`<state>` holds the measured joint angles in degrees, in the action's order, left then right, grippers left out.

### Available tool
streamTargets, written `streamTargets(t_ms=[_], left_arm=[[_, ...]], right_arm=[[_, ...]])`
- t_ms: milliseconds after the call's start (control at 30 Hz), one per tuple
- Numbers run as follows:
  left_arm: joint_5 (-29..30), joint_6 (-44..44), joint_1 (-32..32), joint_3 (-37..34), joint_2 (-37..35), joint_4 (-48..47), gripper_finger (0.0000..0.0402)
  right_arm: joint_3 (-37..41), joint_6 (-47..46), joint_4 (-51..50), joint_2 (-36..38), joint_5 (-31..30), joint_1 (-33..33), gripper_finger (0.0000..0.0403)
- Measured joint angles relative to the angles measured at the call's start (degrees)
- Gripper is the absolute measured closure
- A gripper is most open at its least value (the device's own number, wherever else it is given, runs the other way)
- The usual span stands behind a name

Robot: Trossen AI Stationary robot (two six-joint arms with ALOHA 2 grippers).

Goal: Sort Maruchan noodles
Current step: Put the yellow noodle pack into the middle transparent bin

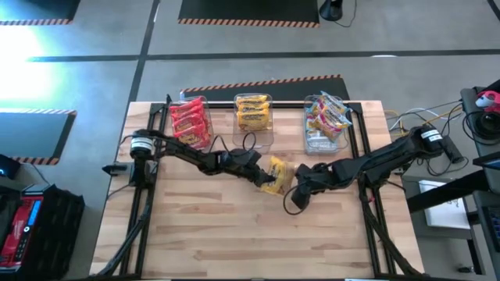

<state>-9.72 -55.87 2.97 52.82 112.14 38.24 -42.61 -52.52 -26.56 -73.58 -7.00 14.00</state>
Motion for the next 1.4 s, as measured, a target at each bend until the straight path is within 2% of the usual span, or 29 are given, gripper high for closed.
streamTargets(t_ms=[233, 567, 867, 967, 1200, 1400], left_arm=[[0.2, -0.2, 0.9, 2.2, -0.1, -1.4, 0.0287], [0.0, 4.9, 2.2, 9.7, -0.4, -13.2, 0.0287], [0.0, 12.2, 6.5, 10.4, -7.5, -20.1, 0.0287], [0.2, 15.7, 9.2, 10.4, -11.2, -23.6, 0.0287], [4.3, 26.9, 17.3, 10.4, -21.3, -40.1, 0.0287], [4.5, 41.5, 24.4, 10.3, -26.4, -49.7, 0.0287]], right_arm=[[0.0, 3.1, -2.2, 0.0, 1.7, 0.0, 0.0202], [0.0, 3.9, -8.0, 0.1, 3.9, 0.2, 0.0202], [0.4, 6.1, -9.4, 0.1, 4.0, 0.8, 0.0202], [0.6, 6.6, -9.4, 0.1, 4.0, 0.8, 0.0202], [0.7, 6.7, -9.1, 0.1, 3.9, 0.7, 0.0202], [0.8, 5.6, -7.7, 0.1, 0.0, 0.5, 0.0202]])
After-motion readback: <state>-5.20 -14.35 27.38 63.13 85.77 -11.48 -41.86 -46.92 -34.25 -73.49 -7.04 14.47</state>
